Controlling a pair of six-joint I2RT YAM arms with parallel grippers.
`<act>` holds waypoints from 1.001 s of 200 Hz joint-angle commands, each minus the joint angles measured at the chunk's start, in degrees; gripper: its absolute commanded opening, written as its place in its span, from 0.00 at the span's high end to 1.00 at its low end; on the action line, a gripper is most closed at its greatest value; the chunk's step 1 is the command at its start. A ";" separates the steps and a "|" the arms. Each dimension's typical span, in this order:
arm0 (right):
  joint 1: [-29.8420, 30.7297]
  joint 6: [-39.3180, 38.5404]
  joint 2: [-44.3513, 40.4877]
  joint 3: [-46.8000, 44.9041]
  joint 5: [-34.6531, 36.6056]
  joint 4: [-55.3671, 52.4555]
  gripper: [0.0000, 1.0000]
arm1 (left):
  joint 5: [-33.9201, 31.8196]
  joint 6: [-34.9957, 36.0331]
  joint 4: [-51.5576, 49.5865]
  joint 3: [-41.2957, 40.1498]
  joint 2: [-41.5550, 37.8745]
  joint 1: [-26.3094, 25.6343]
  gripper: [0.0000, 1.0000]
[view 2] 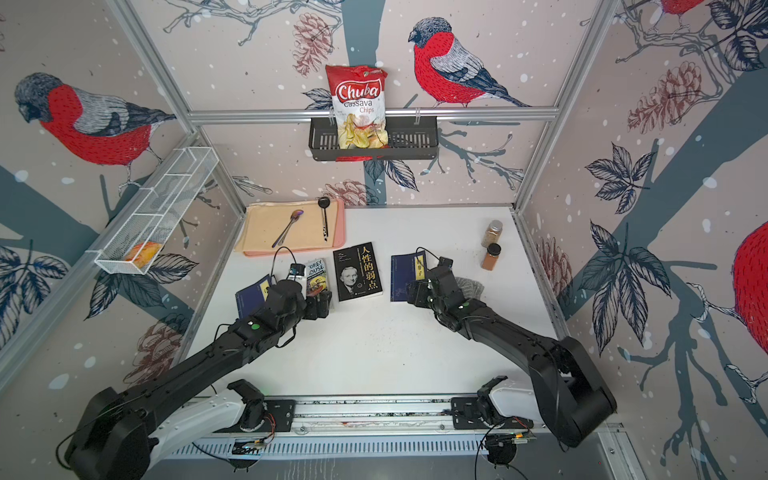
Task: Wipe the cover of the book
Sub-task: Move the book to the center of the board, then reset both arms
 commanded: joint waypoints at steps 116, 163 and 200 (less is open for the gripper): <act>-21.52 -19.96 -1.76 -19.63 29.38 45.64 0.00 | -5.05 15.21 47.39 -13.83 8.14 24.58 0.04; -23.30 -24.20 3.14 -27.41 31.74 67.01 0.00 | -2.87 18.11 68.09 -19.20 17.25 24.90 0.03; -23.88 -28.00 13.41 -27.33 26.28 77.73 0.00 | -0.29 19.53 68.43 -16.21 21.09 25.04 0.03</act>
